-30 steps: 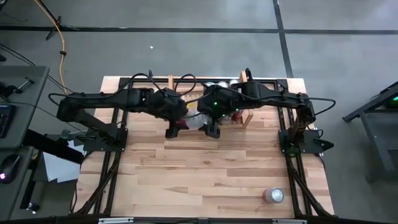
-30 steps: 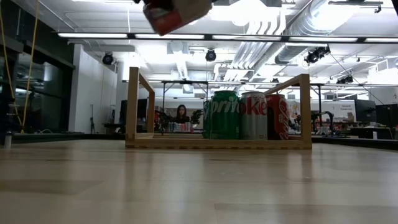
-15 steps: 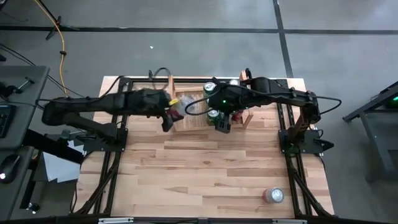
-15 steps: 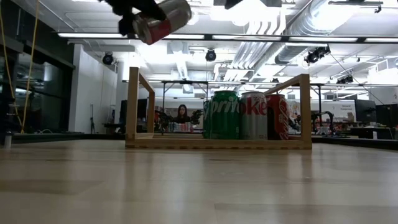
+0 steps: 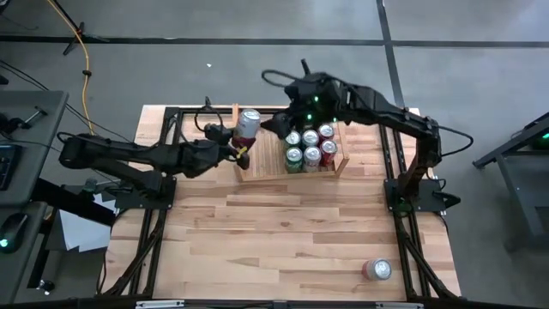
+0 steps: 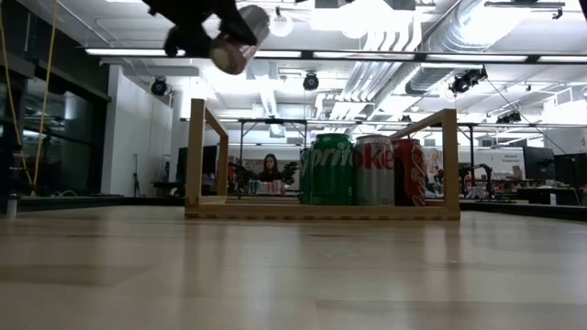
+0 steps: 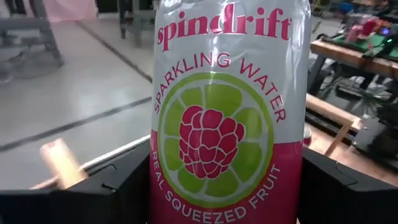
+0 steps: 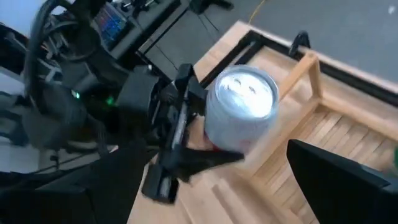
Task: Place canned beverage on shelf
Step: Put the left pink-white soda can on the shelf
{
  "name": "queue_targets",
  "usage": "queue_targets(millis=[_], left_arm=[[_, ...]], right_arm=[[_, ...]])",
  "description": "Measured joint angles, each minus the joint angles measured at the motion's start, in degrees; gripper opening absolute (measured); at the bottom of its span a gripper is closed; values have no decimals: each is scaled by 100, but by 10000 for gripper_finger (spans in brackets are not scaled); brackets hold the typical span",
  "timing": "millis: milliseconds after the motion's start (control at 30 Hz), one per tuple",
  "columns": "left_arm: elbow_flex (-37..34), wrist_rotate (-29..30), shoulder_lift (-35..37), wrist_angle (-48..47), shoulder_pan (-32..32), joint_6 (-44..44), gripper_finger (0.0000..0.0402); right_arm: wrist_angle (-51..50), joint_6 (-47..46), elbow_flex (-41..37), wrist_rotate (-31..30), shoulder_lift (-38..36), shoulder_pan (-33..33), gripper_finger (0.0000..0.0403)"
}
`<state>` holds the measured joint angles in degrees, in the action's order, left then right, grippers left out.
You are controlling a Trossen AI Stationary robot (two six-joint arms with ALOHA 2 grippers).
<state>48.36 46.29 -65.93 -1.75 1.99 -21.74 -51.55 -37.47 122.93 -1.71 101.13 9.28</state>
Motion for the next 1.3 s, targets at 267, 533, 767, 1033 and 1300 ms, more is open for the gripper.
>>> queue_targets(millis=[267, 533, 767, 1033, 1300], left_arm=[[344, -381, -893, 729, 38, 1275, 274], [923, -432, -1524, 772, 34, 2087, 274], [1084, -410, -1643, 823, 34, 2399, 274], [1095, -215, -1640, 756, 30, 2512, 274], [1095, -193, -1637, 740, 30, 2505, 274]], right_arm=[[-845, 50, -2, 101, 106, 274, 373], [-1344, 238, -2, 27, 222, 273, 373], [-1347, 274, -2, 341, 481, 317, 373], [-1288, 512, -9, 240, 547, 319, 355], [-1272, 592, -9, 216, 532, 321, 296]])
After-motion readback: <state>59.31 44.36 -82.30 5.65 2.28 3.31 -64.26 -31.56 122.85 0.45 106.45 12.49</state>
